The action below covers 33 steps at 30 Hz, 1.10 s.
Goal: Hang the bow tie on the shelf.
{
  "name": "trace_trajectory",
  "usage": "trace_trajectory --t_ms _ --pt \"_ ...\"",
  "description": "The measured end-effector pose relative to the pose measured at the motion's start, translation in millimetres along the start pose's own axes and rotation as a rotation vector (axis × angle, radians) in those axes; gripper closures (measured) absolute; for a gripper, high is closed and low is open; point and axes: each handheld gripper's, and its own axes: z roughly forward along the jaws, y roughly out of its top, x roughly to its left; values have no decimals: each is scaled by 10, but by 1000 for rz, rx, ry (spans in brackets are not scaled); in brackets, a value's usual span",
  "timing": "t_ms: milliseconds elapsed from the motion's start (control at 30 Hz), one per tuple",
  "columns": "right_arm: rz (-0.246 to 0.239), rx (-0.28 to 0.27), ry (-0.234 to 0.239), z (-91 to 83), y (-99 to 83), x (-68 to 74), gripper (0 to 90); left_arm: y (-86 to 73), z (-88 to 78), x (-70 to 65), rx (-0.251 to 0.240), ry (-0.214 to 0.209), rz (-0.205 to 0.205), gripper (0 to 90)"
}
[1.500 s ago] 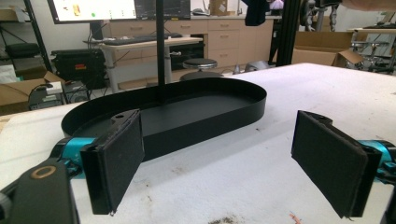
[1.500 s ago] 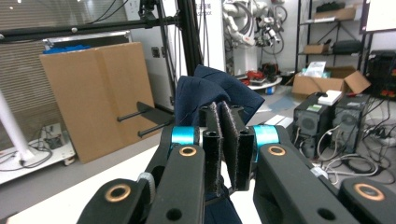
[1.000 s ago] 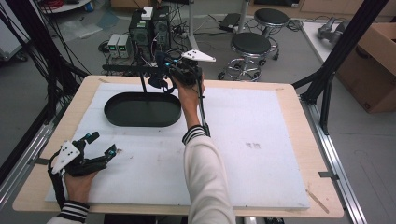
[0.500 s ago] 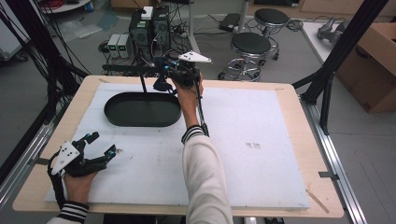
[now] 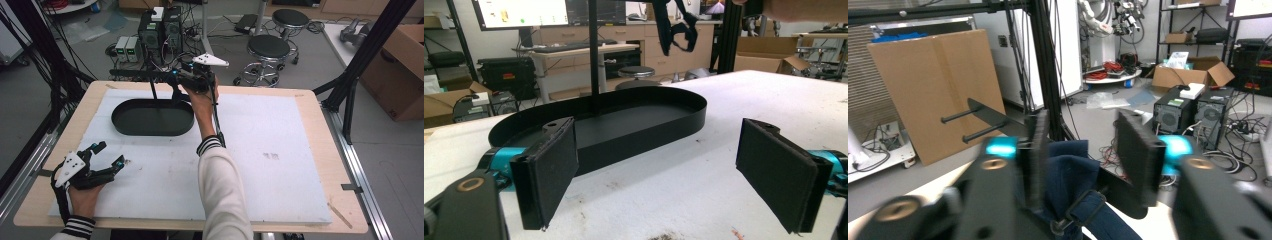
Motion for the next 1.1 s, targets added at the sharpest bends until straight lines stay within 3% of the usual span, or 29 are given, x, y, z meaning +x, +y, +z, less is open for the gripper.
trace_trajectory --t_ms 200,333,533,600,700,733,833,867,900,933,967,1033,1067,1100 --pt "-10 25 32 -168 83 18 334 0 4 -3 0 4 1 172" --pt "-34 18 37 -318 97 47 330 2 10 -12 4 7 7 172" --pt "-69 40 50 -865 51 85 296 8 23 -22 20 26 12 171" --pt "-78 38 51 -936 45 94 295 12 27 -24 33 37 17 171" --pt "-118 44 55 -1351 -10 143 288 12 32 -34 31 41 22 170" --pt "-118 44 55 -1351 -10 143 288 11 31 -35 29 41 23 170" --pt "-122 1 48 -1777 -122 150 283 12 31 -33 31 41 21 170" --pt "-122 1 48 -1777 -122 150 283 12 31 -33 31 41 21 170" --pt "-131 -3 37 -1954 -181 172 276 11 29 -32 29 42 20 170" --pt "-131 -3 37 -1954 -181 172 276 11 29 -32 29 42 20 170" --pt "-154 -12 22 -2140 -260 200 269 10 28 -33 27 43 20 169" --pt "-157 -21 7 -2338 -357 225 266 10 26 -35 25 42 21 170" --pt "-157 -21 7 -2338 -357 225 266 10 26 -35 25 42 21 169" --pt "-155 -29 -2 -2476 -433 226 260 10 26 -36 25 42 22 170"
